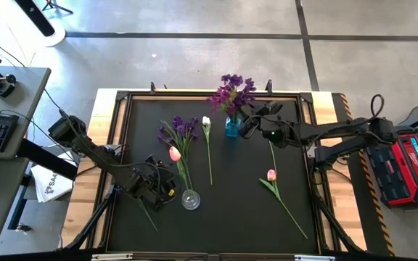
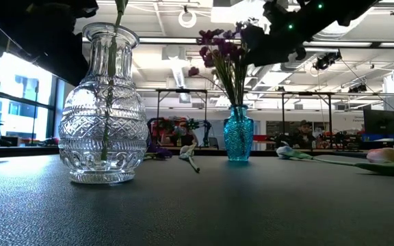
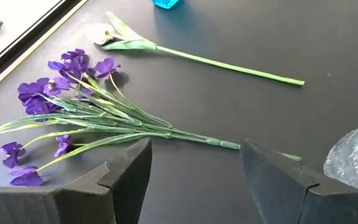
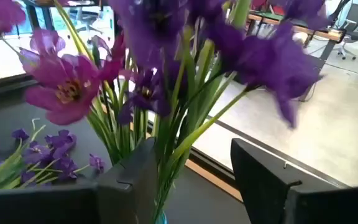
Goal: Sort flowers into vase by color
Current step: Put the right dark violet flower into the blue vase, then put the left white flower into the transparent vase
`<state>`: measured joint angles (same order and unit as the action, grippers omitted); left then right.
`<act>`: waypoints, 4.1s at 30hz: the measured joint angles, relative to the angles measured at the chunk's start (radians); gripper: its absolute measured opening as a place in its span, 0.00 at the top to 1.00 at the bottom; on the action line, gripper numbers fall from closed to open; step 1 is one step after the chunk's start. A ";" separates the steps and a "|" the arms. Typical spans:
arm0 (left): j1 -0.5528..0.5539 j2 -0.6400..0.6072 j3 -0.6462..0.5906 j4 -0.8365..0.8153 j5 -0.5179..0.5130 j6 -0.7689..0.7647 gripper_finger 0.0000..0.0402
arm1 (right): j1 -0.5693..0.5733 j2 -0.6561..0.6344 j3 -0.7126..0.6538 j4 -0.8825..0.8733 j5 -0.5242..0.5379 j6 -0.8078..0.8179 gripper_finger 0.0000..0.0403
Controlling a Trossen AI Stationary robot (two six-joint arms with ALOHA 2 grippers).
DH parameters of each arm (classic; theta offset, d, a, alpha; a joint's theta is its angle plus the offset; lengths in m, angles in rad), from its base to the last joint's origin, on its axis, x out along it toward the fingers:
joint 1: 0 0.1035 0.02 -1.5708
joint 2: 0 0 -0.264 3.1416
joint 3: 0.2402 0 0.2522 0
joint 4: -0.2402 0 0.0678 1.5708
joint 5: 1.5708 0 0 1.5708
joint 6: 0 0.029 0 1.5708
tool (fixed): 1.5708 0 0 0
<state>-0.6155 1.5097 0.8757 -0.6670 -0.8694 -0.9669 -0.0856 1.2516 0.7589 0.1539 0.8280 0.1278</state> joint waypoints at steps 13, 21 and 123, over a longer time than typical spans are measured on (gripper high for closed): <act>-0.001 -0.021 0.000 -0.094 0.038 -0.125 0.42 | 0.137 -0.202 0.000 -0.314 -0.013 0.096 0.64; 0.064 -0.066 0.001 -0.188 -0.078 -0.444 0.42 | 0.313 -0.231 -0.003 -0.393 -0.197 0.163 0.64; 0.045 -0.057 -0.061 -0.386 0.007 -0.535 0.42 | 0.350 0.153 -0.293 0.539 -0.377 0.054 1.00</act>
<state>-0.5701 1.4522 0.8143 -1.0531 -0.8626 -1.5019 0.2642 1.4046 0.4659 0.6926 0.4511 0.1821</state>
